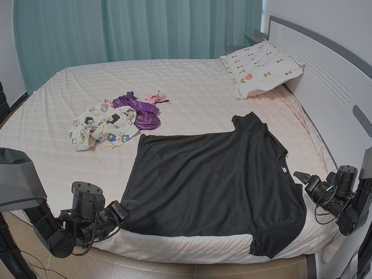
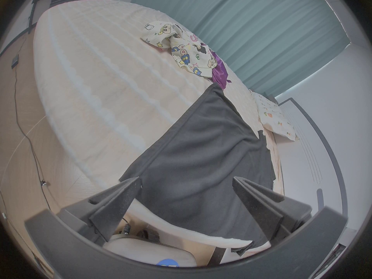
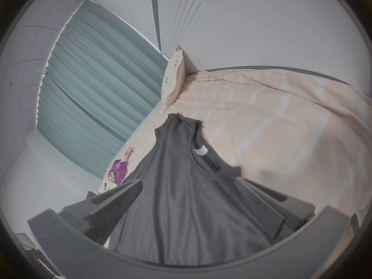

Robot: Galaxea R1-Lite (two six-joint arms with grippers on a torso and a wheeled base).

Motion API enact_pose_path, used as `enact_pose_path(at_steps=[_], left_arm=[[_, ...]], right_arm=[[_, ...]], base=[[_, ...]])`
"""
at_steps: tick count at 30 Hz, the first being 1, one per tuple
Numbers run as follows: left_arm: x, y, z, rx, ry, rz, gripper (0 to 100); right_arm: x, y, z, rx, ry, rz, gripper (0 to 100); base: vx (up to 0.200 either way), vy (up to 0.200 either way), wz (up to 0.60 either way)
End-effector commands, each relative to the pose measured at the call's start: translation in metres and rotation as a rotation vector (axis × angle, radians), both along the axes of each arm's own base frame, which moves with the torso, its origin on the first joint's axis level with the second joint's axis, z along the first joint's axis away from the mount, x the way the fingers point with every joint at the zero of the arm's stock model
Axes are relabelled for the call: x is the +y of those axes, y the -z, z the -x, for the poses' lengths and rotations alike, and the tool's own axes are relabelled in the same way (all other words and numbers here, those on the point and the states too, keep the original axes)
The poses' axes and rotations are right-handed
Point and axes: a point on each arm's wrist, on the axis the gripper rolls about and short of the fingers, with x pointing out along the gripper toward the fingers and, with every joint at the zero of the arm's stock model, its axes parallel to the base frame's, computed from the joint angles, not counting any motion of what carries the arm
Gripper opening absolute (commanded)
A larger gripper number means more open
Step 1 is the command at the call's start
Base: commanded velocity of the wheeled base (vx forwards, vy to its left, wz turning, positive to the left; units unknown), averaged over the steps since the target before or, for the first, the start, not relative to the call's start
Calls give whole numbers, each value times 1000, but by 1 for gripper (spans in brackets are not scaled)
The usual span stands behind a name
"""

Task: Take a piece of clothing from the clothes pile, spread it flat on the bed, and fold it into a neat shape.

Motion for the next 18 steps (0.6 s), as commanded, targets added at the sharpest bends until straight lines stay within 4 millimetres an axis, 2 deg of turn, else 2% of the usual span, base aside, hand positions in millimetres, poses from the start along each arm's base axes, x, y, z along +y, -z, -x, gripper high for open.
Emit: enact_pose_path(at_steps=[1, 11, 18], left_arm=[[5, 2, 8, 11, 25, -44, 100], [3, 18, 3, 62, 23, -70, 100], [2, 31, -13, 79, -7, -80, 100]], right_arm=[[0, 12, 4, 56, -11, 14, 100], [3, 13, 9, 71, -46, 2, 100], [3, 13, 9, 73, -44, -2, 100]], base=[[0, 0, 0], [0, 0, 0], [0, 0, 0]])
